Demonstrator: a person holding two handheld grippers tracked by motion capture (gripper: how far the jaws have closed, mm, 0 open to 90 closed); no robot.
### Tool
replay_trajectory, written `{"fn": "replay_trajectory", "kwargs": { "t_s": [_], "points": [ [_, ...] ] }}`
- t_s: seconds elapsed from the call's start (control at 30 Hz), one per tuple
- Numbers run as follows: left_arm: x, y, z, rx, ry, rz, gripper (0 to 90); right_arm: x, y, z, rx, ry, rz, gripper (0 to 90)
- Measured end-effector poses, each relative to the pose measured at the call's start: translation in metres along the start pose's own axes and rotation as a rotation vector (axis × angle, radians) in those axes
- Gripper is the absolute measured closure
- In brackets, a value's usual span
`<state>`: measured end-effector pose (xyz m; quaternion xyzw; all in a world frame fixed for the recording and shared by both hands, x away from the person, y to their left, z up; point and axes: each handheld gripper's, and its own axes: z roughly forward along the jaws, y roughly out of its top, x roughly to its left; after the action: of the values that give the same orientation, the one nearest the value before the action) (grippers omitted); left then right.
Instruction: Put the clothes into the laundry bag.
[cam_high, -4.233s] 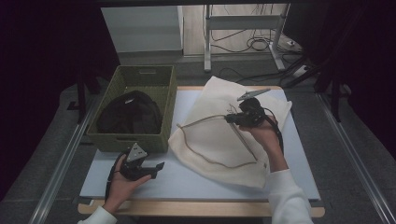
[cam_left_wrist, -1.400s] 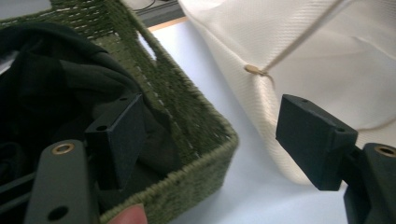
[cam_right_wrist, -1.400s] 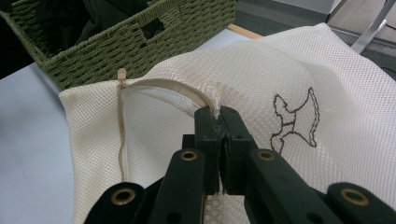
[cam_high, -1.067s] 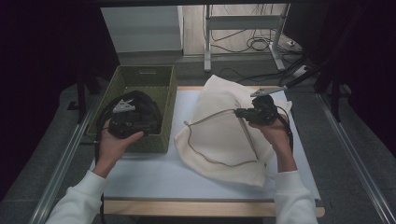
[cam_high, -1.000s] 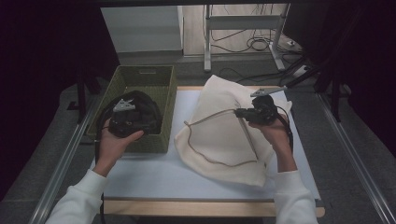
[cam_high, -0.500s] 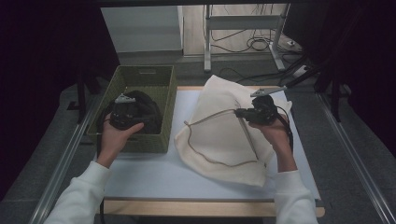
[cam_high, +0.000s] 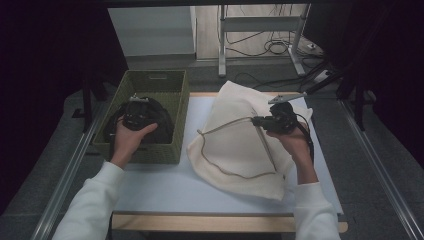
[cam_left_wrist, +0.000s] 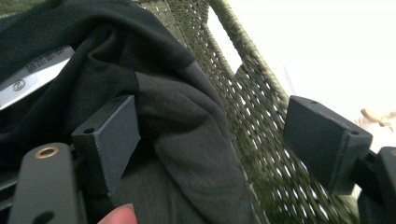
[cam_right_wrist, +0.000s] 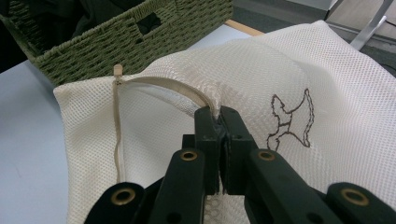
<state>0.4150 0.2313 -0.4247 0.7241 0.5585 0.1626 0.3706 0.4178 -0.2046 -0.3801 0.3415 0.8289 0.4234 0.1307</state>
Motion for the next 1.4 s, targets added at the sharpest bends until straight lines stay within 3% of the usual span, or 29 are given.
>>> {"fn": "replay_trajectory", "kwargs": {
  "t_s": [0.43,0.8,0.93,1.03,1.2,1.4],
  "points": [
    [0.007,0.015,0.015,0.048,0.042,-0.047,15.2,-0.002,-0.001,0.0,0.001,-0.002,0.005,87.3],
    [0.009,0.008,0.023,0.106,0.067,-0.056,13.6,-0.003,-0.001,0.0,0.001,-0.004,0.006,87.3],
    [0.013,0.014,0.031,0.111,0.081,-0.08,11.9,-0.002,-0.001,0.001,0.003,-0.003,0.005,87.3],
    [0.013,0.023,0.038,0.144,0.094,-0.094,10.0,-0.003,-0.001,0.002,0.006,-0.002,0.007,87.3],
    [0.014,0.034,0.047,0.141,0.105,-0.11,9.3,-0.005,-0.002,0.0,0.003,-0.003,0.009,87.2],
    [0.017,0.039,0.065,0.174,0.136,-0.128,9.1,-0.006,-0.003,0.0,0.001,-0.004,0.013,87.3]
  ]
}}
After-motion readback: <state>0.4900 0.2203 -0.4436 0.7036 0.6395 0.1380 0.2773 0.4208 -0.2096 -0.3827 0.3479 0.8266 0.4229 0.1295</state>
